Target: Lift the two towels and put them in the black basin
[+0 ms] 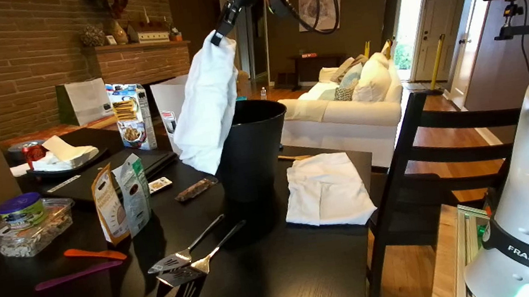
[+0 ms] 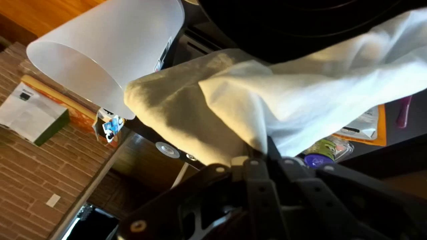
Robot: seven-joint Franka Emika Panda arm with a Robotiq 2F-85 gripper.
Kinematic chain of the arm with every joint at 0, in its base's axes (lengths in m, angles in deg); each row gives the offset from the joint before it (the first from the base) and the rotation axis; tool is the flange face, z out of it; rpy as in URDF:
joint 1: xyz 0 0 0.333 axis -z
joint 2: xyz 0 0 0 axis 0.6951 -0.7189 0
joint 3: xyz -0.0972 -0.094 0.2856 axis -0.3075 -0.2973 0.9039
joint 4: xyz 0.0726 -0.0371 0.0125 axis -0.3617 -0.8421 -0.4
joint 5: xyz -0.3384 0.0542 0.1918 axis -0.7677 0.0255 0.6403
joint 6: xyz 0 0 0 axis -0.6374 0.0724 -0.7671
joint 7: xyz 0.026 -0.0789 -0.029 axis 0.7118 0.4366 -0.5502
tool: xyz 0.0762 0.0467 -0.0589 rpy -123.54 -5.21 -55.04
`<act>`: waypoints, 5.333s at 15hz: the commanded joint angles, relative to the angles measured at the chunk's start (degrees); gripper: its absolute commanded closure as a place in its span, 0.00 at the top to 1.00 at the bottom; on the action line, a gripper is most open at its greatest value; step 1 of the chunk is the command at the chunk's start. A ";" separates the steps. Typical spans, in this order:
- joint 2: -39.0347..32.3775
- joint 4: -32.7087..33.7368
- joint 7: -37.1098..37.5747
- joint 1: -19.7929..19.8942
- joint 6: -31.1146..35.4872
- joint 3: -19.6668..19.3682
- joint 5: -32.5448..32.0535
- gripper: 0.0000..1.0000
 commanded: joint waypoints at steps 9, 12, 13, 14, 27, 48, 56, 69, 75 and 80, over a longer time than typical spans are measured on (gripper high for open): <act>0.23 0.97 3.48 1.52 -5.16 -0.20 -7.15 0.72; 0.13 1.91 3.92 1.87 -5.57 -0.41 -7.96 0.93; 0.29 2.30 4.31 2.06 -6.80 -0.49 -8.46 0.99; 0.57 2.98 5.60 2.53 -9.75 -0.51 -9.86 1.00; 11.73 3.47 12.17 3.97 -51.50 -0.17 -21.06 1.00; 20.24 -13.13 22.14 3.62 -59.77 -1.31 -24.67 1.00; 25.67 -31.46 30.84 3.45 -52.18 -2.06 -30.51 1.00; 16.91 -41.02 33.75 4.69 -25.86 -3.24 -30.86 1.00; 6.81 -41.06 38.11 4.83 -19.83 -1.06 -33.08 1.00; -1.68 -41.03 41.49 5.04 -10.73 0.03 -35.60 1.00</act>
